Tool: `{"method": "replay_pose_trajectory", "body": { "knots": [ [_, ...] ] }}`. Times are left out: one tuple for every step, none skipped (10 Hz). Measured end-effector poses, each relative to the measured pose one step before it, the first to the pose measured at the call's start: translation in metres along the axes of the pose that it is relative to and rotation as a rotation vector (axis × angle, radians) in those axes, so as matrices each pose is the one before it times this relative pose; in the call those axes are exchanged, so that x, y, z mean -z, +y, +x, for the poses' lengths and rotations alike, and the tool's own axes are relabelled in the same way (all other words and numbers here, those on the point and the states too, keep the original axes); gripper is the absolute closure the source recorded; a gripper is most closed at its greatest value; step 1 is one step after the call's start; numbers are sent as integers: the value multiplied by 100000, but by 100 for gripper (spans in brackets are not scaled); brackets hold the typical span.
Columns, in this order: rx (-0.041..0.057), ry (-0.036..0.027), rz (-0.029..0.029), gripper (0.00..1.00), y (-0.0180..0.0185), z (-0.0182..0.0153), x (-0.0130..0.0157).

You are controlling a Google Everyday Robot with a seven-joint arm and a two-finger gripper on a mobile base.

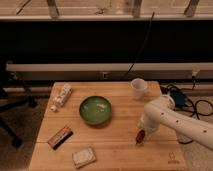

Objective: Place the pepper in the ceramic bowl

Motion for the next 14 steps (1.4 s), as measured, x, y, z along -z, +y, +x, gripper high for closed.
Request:
{"method": "replay_pose_trajectory", "body": {
  "knots": [
    [869,422,136,100,-276,90,129],
    [778,537,125,100,-209,152,135],
    [761,341,69,100,-226,70,135],
    [615,302,-201,100,-116,71,138],
    [868,449,-149,100,-253,113,210],
    [934,312,-2,100,-289,35,175],
    [904,579,266,100,-376,167,196],
    [1600,606,-143,100,-614,136,199],
    [803,76,79,100,-463,1,79],
    [445,644,-284,100,-6,150,152],
    [761,255,-634,100,-77,26,132],
    [1448,353,389,100,-824,64,227],
    [898,218,46,100,-483,36,148],
    [493,207,-125,100,-217,41,97]
  ]
}}
